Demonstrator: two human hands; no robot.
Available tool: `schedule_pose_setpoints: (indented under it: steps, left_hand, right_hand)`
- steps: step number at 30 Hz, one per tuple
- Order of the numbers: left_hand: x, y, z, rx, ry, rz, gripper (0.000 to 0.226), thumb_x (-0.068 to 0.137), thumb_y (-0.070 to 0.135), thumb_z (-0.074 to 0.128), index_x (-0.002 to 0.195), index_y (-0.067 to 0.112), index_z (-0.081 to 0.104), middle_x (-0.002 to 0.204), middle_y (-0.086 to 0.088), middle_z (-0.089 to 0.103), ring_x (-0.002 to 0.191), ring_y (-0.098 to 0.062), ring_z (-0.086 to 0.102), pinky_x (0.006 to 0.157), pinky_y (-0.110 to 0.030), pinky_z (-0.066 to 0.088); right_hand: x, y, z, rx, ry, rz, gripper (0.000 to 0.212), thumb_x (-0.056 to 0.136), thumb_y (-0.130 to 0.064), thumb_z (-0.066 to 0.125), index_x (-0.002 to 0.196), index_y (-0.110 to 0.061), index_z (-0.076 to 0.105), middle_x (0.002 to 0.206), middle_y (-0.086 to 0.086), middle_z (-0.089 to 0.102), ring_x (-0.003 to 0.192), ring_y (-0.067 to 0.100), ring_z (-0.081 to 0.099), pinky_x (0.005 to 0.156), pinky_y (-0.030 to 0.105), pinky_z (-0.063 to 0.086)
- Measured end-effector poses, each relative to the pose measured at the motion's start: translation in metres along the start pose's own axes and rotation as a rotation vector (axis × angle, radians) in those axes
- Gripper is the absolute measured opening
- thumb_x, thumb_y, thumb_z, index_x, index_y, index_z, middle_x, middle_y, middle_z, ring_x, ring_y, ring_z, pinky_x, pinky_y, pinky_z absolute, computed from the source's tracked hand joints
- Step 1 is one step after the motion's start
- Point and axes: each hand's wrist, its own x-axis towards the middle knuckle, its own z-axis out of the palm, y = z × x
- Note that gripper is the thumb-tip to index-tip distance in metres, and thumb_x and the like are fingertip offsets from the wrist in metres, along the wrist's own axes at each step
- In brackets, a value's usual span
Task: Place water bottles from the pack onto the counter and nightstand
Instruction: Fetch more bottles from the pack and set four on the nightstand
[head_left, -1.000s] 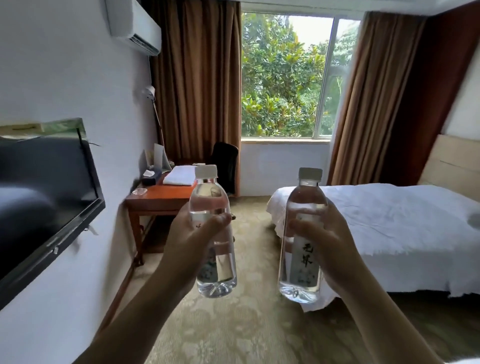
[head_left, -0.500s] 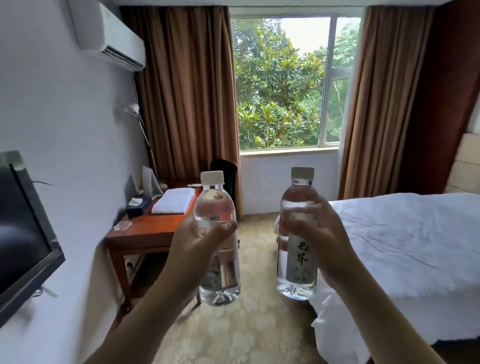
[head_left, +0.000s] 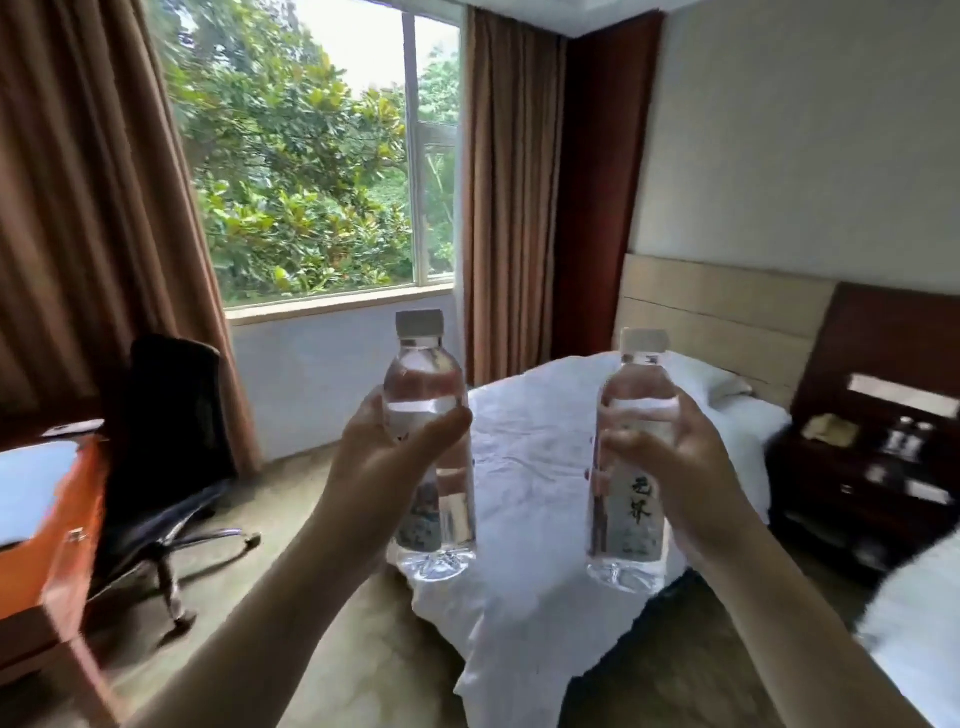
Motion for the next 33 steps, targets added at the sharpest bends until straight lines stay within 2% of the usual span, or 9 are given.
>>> schedule_pose_setpoints:
  steps: [2, 6, 11, 15, 20, 25, 27, 30, 33]
  left_hand:
    - [0.039, -0.019, 0.018, -0.060, -0.093, -0.021, 0.031, 0.072, 0.045, 0.079, 0.100, 0.040, 0.068, 0.093, 0.002, 0.076, 0.089, -0.023, 0.077, 0.068, -0.034, 0.062]
    - [0.120, -0.046, 0.051, -0.172, -0.263, -0.060, 0.038, 0.072, 0.040, 0.080, 0.107, 0.035, 0.067, 0.094, 0.000, 0.076, 0.089, -0.024, 0.076, 0.065, -0.031, 0.061]
    - [0.205, -0.080, 0.109, -0.296, -0.444, -0.152, 0.043, 0.055, 0.048, 0.081, 0.096, 0.038, 0.071, 0.084, 0.002, 0.075, 0.081, -0.025, 0.076, 0.064, -0.036, 0.059]
    - [0.243, -0.110, 0.163, -0.368, -0.574, -0.245, 0.055, 0.052, 0.043, 0.079, 0.104, 0.027, 0.069, 0.086, -0.005, 0.075, 0.081, -0.029, 0.075, 0.064, -0.039, 0.059]
    - [0.285, -0.140, 0.235, -0.413, -0.747, -0.256, 0.031, 0.061, 0.034, 0.075, 0.092, 0.032, 0.073, 0.079, -0.001, 0.074, 0.075, -0.024, 0.074, 0.064, -0.036, 0.060]
    - [0.323, -0.176, 0.334, -0.424, -0.869, -0.270, 0.028, 0.073, 0.032, 0.078, 0.101, 0.030, 0.073, 0.091, -0.004, 0.076, 0.083, -0.023, 0.076, 0.068, -0.034, 0.060]
    - [0.338, -0.190, 0.376, -0.404, -0.895, -0.277, 0.024, 0.076, 0.035, 0.077, 0.100, 0.033, 0.074, 0.095, -0.003, 0.076, 0.088, -0.023, 0.076, 0.073, -0.037, 0.061]
    - [0.364, -0.202, 0.438, -0.369, -0.931, -0.251, 0.034, 0.069, 0.045, 0.079, 0.101, 0.035, 0.074, 0.099, -0.004, 0.076, 0.092, -0.024, 0.076, 0.077, -0.039, 0.062]
    - [0.394, -0.211, 0.495, -0.342, -0.961, -0.205, 0.039, 0.066, 0.051, 0.079, 0.103, 0.040, 0.073, 0.104, -0.003, 0.076, 0.098, -0.025, 0.075, 0.080, -0.042, 0.062]
  right_hand:
    - [0.023, 0.010, -0.023, -0.025, 0.071, 0.029, 0.043, 0.066, -0.037, 0.070, 0.107, -0.027, 0.062, 0.096, 0.006, 0.070, 0.089, 0.029, 0.071, 0.080, 0.050, 0.059]
    - [0.068, 0.019, -0.058, -0.030, 0.208, 0.004, 0.028, 0.073, -0.012, 0.062, 0.096, -0.026, 0.064, 0.076, -0.005, 0.069, 0.070, 0.016, 0.070, 0.062, 0.031, 0.057]
    - [0.100, 0.037, -0.090, -0.090, 0.389, 0.025, 0.039, 0.070, -0.008, 0.061, 0.107, -0.019, 0.059, 0.080, 0.007, 0.062, 0.069, 0.026, 0.063, 0.062, 0.037, 0.058]
    - [0.111, 0.056, -0.121, -0.143, 0.520, 0.058, 0.036, 0.072, -0.008, 0.061, 0.106, -0.018, 0.059, 0.078, 0.005, 0.062, 0.066, 0.026, 0.063, 0.059, 0.037, 0.058]
    - [0.123, 0.081, -0.175, -0.254, 0.659, 0.079, 0.037, 0.071, -0.016, 0.064, 0.107, -0.025, 0.060, 0.080, -0.005, 0.067, 0.069, 0.019, 0.069, 0.063, 0.035, 0.059]
    - [0.142, 0.122, -0.254, -0.258, 0.765, 0.074, 0.046, 0.065, -0.028, 0.069, 0.110, -0.024, 0.060, 0.078, -0.006, 0.068, 0.070, 0.017, 0.071, 0.060, 0.029, 0.058]
    - [0.154, 0.139, -0.291, -0.230, 0.793, 0.064, 0.046, 0.063, -0.029, 0.070, 0.108, -0.025, 0.061, 0.076, -0.005, 0.067, 0.067, 0.016, 0.070, 0.059, 0.028, 0.057]
    - [0.182, 0.162, -0.352, -0.174, 0.810, 0.067, 0.045, 0.068, -0.017, 0.068, 0.112, -0.020, 0.060, 0.076, -0.001, 0.066, 0.067, 0.017, 0.069, 0.059, 0.029, 0.057]
    - [0.214, 0.183, -0.405, -0.189, 0.820, 0.109, 0.060, 0.061, -0.027, 0.072, 0.119, -0.020, 0.057, 0.084, 0.000, 0.068, 0.075, 0.020, 0.070, 0.064, 0.034, 0.058]
